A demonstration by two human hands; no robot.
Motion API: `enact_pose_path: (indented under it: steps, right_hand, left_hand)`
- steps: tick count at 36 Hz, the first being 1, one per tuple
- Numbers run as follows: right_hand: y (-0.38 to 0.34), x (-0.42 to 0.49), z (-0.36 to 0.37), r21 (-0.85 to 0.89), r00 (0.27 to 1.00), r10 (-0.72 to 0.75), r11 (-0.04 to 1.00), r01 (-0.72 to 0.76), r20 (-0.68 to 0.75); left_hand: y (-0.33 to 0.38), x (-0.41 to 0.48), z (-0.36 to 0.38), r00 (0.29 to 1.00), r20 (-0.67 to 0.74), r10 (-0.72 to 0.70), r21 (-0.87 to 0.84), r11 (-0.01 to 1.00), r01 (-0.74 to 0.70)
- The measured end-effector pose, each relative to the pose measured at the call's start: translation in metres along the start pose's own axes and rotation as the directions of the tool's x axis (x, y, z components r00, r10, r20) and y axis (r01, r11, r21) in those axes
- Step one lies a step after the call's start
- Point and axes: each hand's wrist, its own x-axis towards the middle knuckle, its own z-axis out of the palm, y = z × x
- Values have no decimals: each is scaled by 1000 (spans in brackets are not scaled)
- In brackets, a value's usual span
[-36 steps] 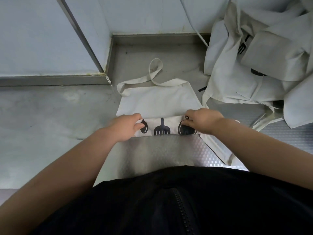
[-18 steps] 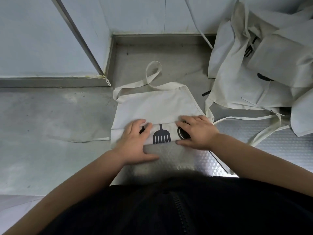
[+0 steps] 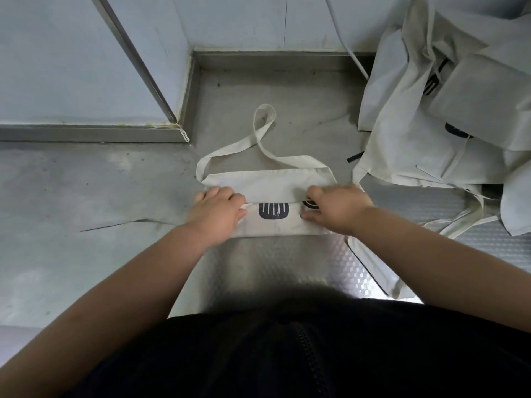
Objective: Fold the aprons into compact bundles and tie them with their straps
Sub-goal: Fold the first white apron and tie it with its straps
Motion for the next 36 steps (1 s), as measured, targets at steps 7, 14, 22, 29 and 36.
enact_pose_path:
  steps: [7, 14, 22, 29, 36]
  right_hand:
    - [-4, -16, 30, 71, 969, -176, 979, 191, -175]
    - [-1, -14, 13, 70, 960, -260, 961, 268, -108]
    - [5, 4, -16, 95, 986, -150, 985, 144, 67]
    - [8, 14, -14, -8, 998, -59, 998, 59, 33]
    - [7, 22, -1, -66, 999, -2, 998, 0, -34]
  left_hand:
    - [8, -19, 27, 974, -185, 129, -209, 964, -167]
    - [2, -19, 25, 983, -84, 165, -254, 950, -181]
    - [-23, 16, -17, 984, 111, 137, -374, 924, -86]
    - [-24, 36, -11, 998, -22, 61, -139, 988, -63]
    - [-23, 45, -8, 998, -27, 49, -106, 993, -51]
